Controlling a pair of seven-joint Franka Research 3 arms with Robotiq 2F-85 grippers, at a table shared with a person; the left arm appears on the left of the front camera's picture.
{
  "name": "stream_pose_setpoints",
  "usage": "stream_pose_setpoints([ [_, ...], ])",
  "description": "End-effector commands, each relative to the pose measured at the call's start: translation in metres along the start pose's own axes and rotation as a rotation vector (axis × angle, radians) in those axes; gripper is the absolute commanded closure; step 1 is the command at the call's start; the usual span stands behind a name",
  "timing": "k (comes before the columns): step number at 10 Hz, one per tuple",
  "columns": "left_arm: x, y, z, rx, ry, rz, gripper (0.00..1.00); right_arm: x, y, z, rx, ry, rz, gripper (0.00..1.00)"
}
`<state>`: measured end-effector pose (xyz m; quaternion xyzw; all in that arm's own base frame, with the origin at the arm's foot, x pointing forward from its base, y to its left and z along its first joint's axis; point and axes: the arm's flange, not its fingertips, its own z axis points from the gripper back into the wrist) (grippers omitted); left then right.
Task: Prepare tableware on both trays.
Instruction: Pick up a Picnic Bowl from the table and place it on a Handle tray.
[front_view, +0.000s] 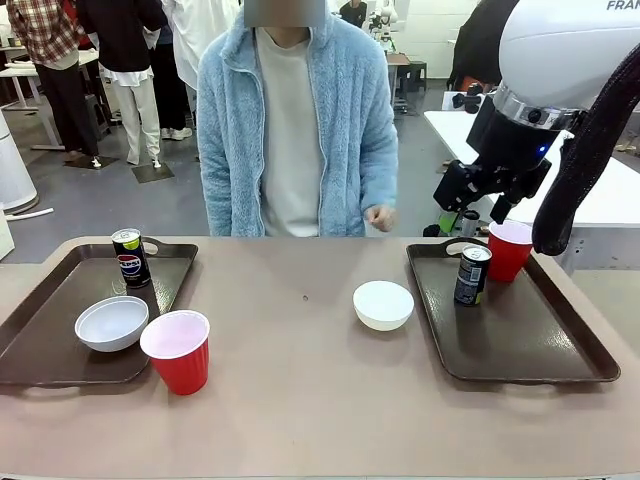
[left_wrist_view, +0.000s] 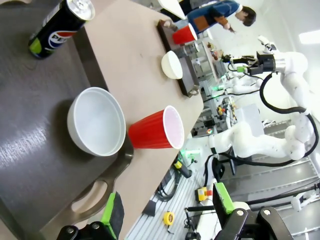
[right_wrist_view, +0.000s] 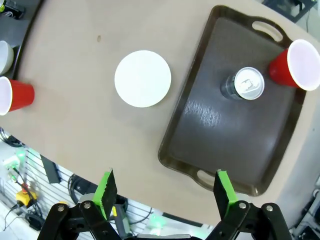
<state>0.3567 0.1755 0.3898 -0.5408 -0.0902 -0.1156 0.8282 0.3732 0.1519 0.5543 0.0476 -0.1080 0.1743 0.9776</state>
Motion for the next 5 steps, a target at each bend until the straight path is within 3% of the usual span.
stream_pose_setpoints([
  [1,0.002,-0.004,0.001,0.004,-0.010,0.018,0.06,0.000,0.000,0.000,0.000,0.001,0.000,0.00],
  [3,0.002,-0.004,0.001,0.004,-0.010,0.018,0.06,0.035,0.014,-0.002,-0.013,-0.080,0.051,0.00],
  [5,0.002,-0.004,0.001,0.004,-0.010,0.018,0.06,0.072,0.020,-0.063,-0.074,-0.055,0.022,0.00],
])
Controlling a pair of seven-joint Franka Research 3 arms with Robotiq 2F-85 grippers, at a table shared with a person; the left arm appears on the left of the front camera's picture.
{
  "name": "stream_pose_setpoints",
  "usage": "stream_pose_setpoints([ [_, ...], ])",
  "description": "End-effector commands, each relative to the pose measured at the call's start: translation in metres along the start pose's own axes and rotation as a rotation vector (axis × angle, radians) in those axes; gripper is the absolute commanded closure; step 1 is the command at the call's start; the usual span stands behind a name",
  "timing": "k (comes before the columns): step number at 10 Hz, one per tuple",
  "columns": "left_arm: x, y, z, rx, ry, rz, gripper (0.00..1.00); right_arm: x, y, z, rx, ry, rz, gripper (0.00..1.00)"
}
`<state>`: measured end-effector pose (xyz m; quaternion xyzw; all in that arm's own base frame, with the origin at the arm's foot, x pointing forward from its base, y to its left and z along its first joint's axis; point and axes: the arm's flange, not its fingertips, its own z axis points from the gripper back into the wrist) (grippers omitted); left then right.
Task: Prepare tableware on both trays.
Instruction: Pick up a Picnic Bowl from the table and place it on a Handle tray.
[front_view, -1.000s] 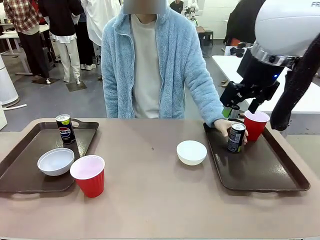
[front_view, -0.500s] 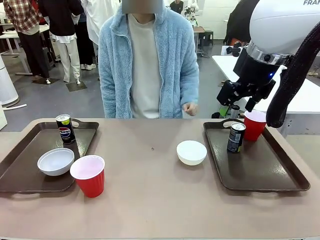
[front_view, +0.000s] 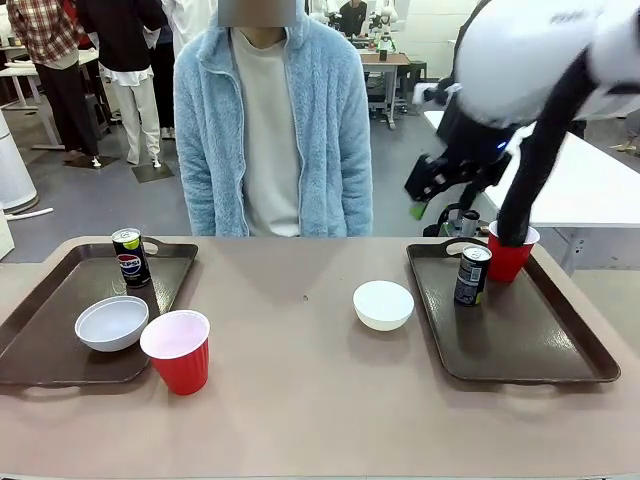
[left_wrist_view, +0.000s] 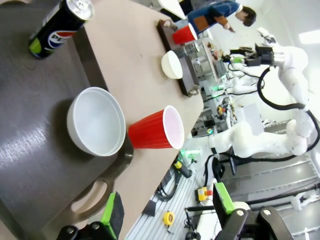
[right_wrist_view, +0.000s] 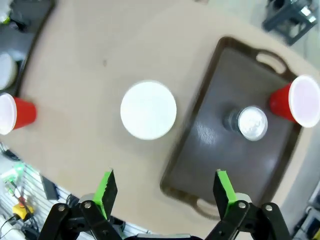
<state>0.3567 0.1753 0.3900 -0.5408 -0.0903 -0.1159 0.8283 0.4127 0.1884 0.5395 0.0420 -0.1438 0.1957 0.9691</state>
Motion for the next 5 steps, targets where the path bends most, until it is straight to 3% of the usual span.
stream_pose_setpoints([
  [1,0.002,-0.003,0.001,0.004,-0.011,0.019,0.06,0.030,-0.002,-0.076,-0.090,0.057,-0.046,0.00],
  [3,0.002,-0.003,0.001,0.004,-0.011,0.019,0.06,0.012,0.001,-0.125,-0.085,0.163,-0.041,0.00],
  [5,0.002,-0.003,0.001,0.004,-0.011,0.019,0.06,-0.006,-0.003,-0.143,-0.064,0.201,-0.010,0.00],
])
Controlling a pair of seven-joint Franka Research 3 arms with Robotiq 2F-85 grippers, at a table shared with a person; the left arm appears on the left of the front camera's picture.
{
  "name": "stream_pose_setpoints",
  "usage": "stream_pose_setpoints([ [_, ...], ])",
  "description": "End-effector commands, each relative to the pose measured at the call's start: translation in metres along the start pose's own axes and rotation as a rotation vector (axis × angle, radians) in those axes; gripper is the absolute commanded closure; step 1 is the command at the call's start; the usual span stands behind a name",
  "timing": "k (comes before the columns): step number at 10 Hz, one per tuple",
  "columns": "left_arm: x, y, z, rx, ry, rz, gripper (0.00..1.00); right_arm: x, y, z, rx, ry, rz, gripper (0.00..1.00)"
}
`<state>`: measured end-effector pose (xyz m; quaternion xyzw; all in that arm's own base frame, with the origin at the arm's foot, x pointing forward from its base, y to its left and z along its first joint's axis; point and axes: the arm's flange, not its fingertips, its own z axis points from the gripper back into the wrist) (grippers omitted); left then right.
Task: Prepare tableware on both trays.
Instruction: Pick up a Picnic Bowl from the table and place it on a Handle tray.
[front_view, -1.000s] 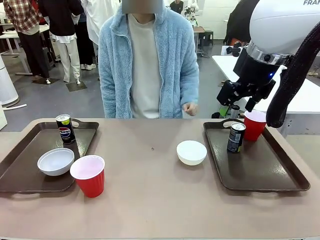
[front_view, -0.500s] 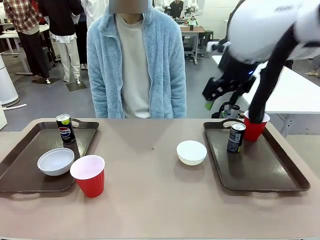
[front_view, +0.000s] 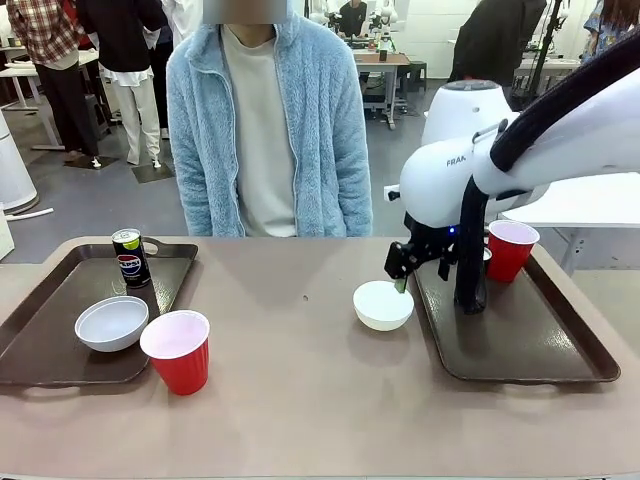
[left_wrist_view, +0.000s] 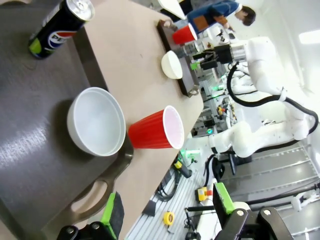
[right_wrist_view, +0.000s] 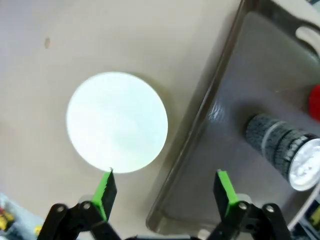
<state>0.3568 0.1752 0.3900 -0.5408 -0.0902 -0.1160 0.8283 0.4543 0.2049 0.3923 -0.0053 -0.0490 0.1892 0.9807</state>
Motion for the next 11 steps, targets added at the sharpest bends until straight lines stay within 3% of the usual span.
stream_pose_setpoints([
  [1,0.001,-0.003,0.001,0.004,-0.011,0.019,0.06,-0.010,0.002,0.008,0.025,-0.024,0.018,0.00],
  [8,0.001,-0.003,0.001,0.004,-0.011,0.019,0.06,0.008,0.000,-0.020,0.131,-0.097,0.144,0.00],
  [10,0.001,-0.003,0.001,0.004,-0.011,0.019,0.06,0.013,0.000,-0.030,0.117,-0.079,0.172,0.00],
  [11,0.001,-0.003,0.001,0.004,-0.011,0.019,0.06,0.014,0.001,-0.032,0.117,-0.078,0.171,0.45],
])
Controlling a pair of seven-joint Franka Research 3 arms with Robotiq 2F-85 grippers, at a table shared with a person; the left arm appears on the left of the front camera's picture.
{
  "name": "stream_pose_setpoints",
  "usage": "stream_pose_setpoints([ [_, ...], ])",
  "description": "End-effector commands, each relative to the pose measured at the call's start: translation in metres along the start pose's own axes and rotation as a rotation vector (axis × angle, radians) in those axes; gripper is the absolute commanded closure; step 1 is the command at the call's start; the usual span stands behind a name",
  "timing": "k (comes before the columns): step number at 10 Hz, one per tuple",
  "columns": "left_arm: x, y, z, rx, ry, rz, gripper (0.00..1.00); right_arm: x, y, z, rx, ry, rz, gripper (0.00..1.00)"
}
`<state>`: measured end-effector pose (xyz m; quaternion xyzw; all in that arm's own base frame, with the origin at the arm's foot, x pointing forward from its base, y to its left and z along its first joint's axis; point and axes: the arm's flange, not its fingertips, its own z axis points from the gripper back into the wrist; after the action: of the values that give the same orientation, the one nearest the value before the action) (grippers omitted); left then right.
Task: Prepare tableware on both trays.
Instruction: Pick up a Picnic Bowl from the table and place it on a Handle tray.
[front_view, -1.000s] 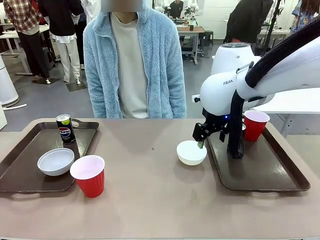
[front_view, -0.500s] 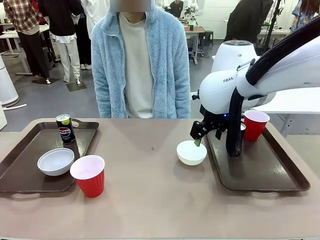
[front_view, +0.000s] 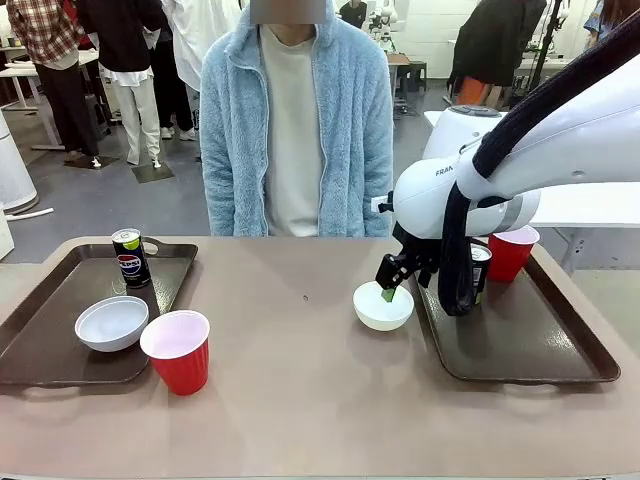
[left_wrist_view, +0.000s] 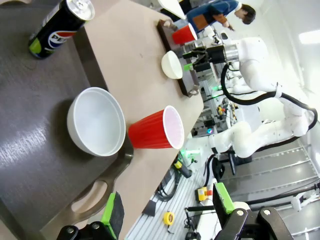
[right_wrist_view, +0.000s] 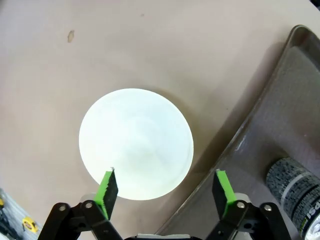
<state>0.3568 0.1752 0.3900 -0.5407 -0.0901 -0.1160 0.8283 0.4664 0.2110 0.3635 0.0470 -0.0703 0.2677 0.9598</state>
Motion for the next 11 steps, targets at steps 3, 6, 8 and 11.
stream_pose_setpoints([
  [3,0.001,-0.003,0.001,0.004,-0.011,0.019,0.06,0.005,-0.007,-0.005,0.013,-0.003,0.010,0.64],
  [6,0.001,-0.003,0.001,0.004,-0.011,0.019,0.06,0.004,-0.013,-0.009,-0.016,0.017,-0.001,1.00],
  [8,0.001,-0.003,0.001,0.004,-0.011,0.019,0.06,0.004,-0.021,-0.017,-0.046,0.034,-0.028,1.00],
  [11,0.001,-0.003,0.001,0.004,-0.011,0.019,0.06,0.004,-0.019,-0.021,-0.065,0.043,-0.024,1.00],
])
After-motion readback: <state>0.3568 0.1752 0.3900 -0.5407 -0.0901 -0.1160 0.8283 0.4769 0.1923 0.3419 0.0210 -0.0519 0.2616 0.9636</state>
